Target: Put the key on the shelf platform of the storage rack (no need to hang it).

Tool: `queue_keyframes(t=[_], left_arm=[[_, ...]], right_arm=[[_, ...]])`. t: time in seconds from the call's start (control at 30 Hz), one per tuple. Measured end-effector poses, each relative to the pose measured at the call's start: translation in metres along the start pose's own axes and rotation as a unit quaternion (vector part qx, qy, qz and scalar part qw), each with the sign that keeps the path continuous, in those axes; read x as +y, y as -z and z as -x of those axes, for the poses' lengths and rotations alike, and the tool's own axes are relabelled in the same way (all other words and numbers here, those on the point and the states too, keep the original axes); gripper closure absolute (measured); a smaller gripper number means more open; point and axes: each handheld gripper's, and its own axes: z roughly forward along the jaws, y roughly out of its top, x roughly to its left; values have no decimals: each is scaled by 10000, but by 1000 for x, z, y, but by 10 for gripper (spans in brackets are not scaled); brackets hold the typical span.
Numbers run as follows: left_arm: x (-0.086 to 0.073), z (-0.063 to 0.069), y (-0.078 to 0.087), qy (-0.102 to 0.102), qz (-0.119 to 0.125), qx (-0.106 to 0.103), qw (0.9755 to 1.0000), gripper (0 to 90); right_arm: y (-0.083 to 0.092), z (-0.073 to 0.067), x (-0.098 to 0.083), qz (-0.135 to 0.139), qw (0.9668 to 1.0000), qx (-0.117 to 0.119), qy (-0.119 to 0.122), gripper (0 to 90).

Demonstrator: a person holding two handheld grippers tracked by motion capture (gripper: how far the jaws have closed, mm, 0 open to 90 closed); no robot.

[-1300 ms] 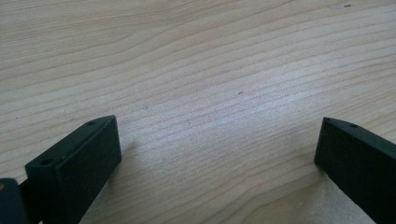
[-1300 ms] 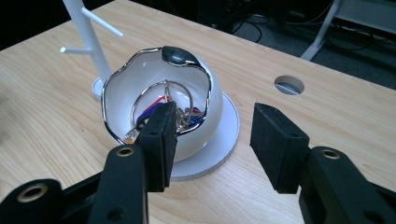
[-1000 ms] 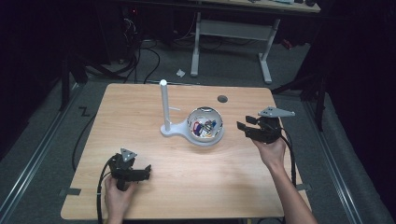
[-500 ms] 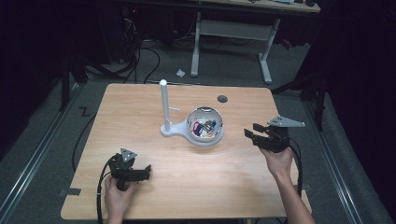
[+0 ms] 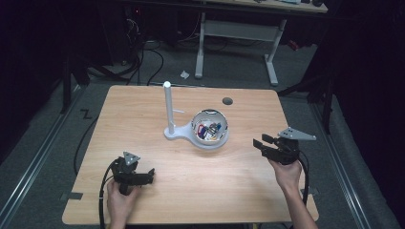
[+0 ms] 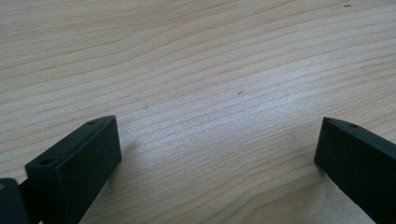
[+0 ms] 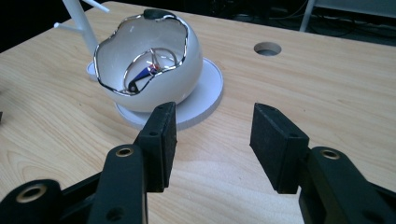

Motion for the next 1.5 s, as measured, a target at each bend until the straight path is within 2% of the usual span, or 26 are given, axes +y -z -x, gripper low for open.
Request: queue_keyframes(t=[0.7,1.03,1.5], left_arm=[[0,0,0,4,2,3,10000,7],[0,0,0,-5,2,-1,10000,7],[0,0,0,4,3,3,10000,7]], right_arm=[[-11,1,-35,-84,9996,2,-267,502],[-24,-3,-49,-230,9992,5,-314,494],[-44,-10,-63,-461,9986,-55,-251,486]])
